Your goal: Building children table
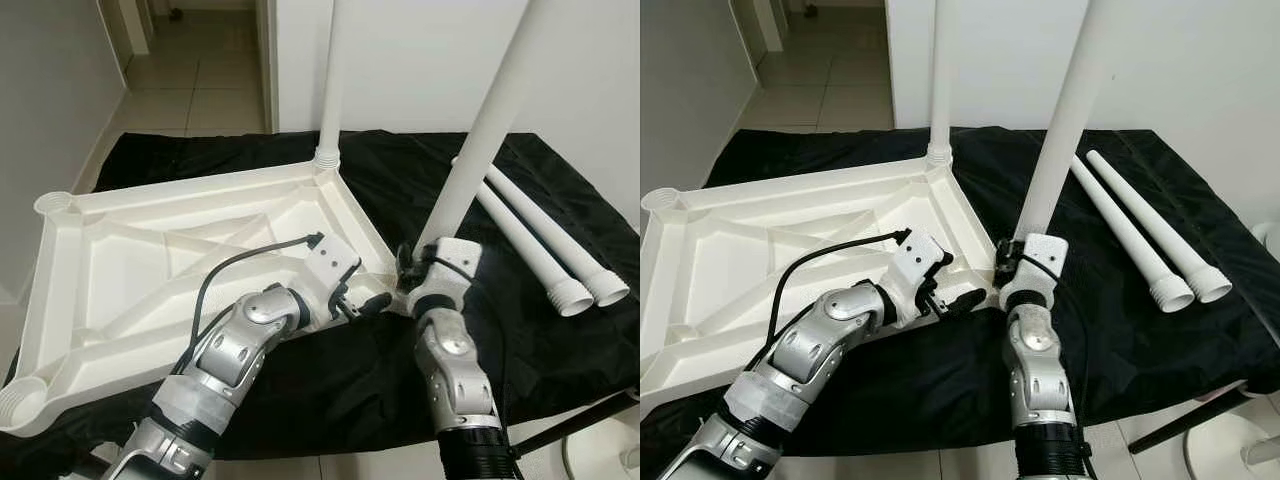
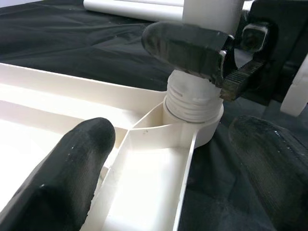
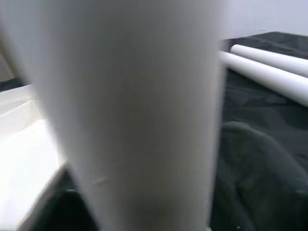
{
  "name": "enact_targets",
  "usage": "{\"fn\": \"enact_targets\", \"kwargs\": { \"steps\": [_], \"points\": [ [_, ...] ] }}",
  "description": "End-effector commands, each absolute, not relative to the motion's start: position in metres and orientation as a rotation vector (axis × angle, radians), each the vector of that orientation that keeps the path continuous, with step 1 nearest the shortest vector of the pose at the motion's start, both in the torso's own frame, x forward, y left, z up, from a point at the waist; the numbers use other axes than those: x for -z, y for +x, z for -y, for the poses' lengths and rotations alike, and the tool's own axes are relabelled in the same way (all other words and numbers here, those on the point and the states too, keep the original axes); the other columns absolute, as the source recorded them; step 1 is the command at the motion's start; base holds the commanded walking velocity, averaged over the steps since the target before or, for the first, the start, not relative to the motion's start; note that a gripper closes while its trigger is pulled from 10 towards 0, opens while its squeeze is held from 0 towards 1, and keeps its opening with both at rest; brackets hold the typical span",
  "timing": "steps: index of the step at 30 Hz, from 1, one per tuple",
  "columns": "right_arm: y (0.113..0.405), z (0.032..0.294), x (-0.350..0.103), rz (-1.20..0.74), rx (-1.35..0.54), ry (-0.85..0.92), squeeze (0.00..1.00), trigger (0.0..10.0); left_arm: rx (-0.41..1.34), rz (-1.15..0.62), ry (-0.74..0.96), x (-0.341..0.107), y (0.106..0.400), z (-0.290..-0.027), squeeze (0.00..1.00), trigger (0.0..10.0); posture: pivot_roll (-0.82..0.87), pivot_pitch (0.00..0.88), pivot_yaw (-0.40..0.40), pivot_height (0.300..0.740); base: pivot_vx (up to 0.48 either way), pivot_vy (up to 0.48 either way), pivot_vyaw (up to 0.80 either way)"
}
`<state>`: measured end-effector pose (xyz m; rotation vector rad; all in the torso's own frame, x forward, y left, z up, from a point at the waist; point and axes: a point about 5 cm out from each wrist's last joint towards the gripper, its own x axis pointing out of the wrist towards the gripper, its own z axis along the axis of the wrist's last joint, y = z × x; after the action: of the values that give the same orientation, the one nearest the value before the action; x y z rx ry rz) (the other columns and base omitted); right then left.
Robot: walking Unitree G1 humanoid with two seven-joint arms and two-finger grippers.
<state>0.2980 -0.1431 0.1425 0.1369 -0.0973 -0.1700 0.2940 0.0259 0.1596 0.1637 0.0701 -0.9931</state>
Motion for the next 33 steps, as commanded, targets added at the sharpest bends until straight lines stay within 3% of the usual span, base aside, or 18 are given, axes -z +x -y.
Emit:
{"fn": "enact_targets", "kwargs": {
  "steps": [1, 14, 15, 16, 17, 33],
  "points": [
    [0.289, 0.143, -0.133, 0.079, 0.189, 0.155, 1.0, 10.0, 1.014, -0.071, 0.165, -0.158, 0.293, -0.027, 0.0, 10.0, -0.08, 0.0, 0.0, 0.74, 0.0, 0.0, 0.0],
    [0.286, 0.145, -0.121, 0.04, 0.042, 0.114, 0.98, 10.0, 1.0, -0.064, 0.167, -0.16, 0.295, -0.031, 0.0, 10.0, -0.08, 0.0, 0.008, 0.74, 0.0, 0.0, 0.0],
    [0.286, 0.145, -0.119, 0.035, 0.025, 0.114, 0.32, 10.0, 1.0, -0.063, 0.168, -0.16, 0.295, -0.032, 0.0, 10.0, -0.07, 0.0, 0.007, 0.74, 0.0, 0.0, 0.0],
    [0.286, 0.145, -0.119, 0.035, 0.025, 0.114, 0.32, 10.0, 1.0, -0.063, 0.168, -0.16, 0.295, -0.032, 0.0, 10.0, -0.07, 0.0, 0.007, 0.74, 0.0, 0.0, 0.0],
    [0.286, 0.145, -0.117, 0.026, -0.018, 0.113, 0.0, 10.0, 0.998, -0.063, 0.168, -0.16, 0.295, -0.034, 0.0, 10.0, -0.07, 0.0, 0.006, 0.74, 0.0, 0.0, 0.0],
    [0.293, 0.159, -0.12, 0.061, -0.258, 0.02, 0.0, 10.0, 0.973, -0.044, 0.172, -0.161, 0.297, -0.036, 0.0, 10.0, -0.07, 0.0, 0.006, 0.74, 0.0, 0.0, 0.0]
  ]
}}
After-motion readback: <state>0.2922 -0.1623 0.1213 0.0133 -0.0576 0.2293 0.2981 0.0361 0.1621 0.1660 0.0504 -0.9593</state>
